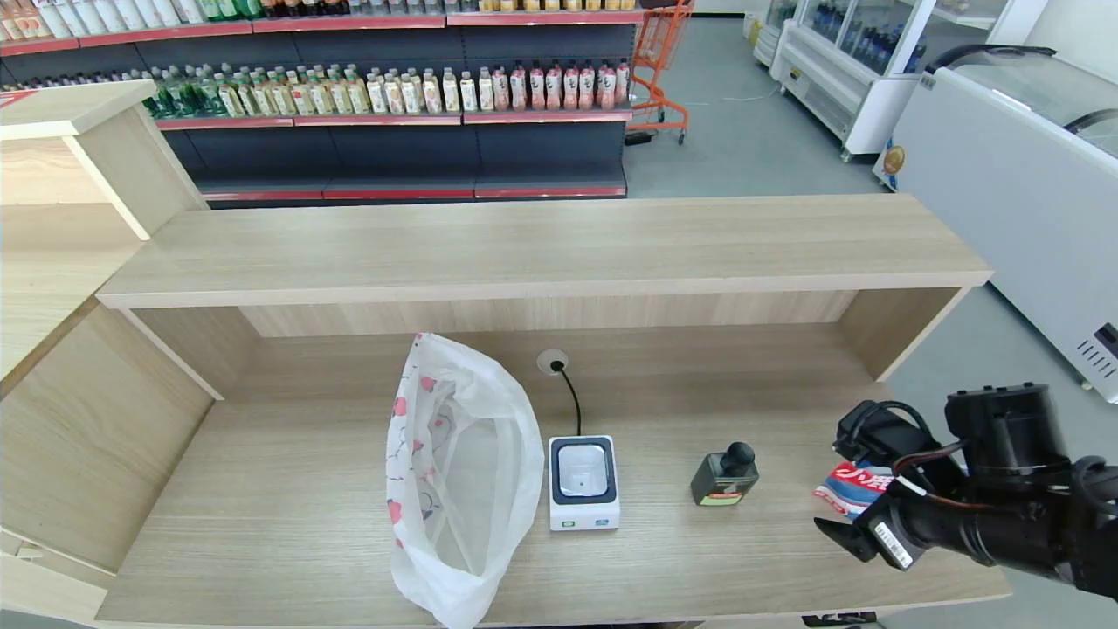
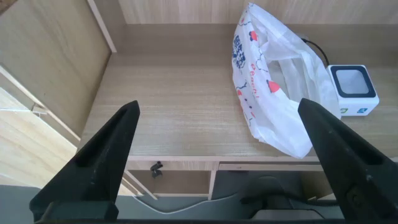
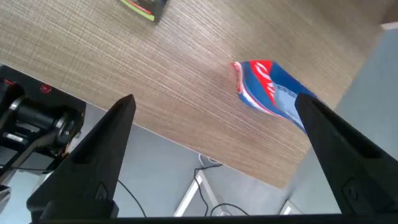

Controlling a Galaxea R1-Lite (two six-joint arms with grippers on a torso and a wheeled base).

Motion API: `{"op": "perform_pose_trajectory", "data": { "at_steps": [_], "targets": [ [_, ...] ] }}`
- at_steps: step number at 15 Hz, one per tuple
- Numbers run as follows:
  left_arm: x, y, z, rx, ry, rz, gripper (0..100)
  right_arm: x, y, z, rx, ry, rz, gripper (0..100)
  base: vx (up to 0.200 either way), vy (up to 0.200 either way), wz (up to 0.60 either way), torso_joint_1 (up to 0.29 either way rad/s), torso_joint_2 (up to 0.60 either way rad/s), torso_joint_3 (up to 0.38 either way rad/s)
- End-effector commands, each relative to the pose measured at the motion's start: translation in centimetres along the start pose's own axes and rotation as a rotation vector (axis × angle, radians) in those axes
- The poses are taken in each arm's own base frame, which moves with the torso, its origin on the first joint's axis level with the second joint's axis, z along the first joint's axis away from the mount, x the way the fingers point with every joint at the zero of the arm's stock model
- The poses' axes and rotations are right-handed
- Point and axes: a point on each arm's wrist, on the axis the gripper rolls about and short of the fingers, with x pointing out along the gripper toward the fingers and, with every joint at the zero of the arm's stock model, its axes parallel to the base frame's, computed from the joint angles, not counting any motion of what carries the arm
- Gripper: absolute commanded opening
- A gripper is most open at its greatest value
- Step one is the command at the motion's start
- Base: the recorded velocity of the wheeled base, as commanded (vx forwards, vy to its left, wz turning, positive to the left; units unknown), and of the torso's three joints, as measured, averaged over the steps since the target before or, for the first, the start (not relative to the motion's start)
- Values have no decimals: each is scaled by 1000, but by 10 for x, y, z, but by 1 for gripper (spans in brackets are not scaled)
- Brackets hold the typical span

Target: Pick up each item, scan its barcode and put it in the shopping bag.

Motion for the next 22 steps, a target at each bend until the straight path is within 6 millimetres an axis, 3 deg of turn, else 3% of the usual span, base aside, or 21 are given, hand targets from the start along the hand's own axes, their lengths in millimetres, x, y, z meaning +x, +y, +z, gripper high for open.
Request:
{"op": "perform_pose_trajectory", "data": {
  "at_steps": [1,7,13,22],
  "targets": [
    [0,0,0,0,0,0,100,28,10,-8,-19,53,78,100,0,0,0,0,0,0],
    [0,0,0,0,0,0,100,61,20,-7,-25,-43,153,100,0,0,0,0,0,0],
    [0,0,0,0,0,0,100,100,26,10,-39,-138,179,100,0,0,0,0,0,0],
    [0,0,0,0,0,0,100,127,40,34,-74,-223,245,100,0,0,0,0,0,0]
  ]
}}
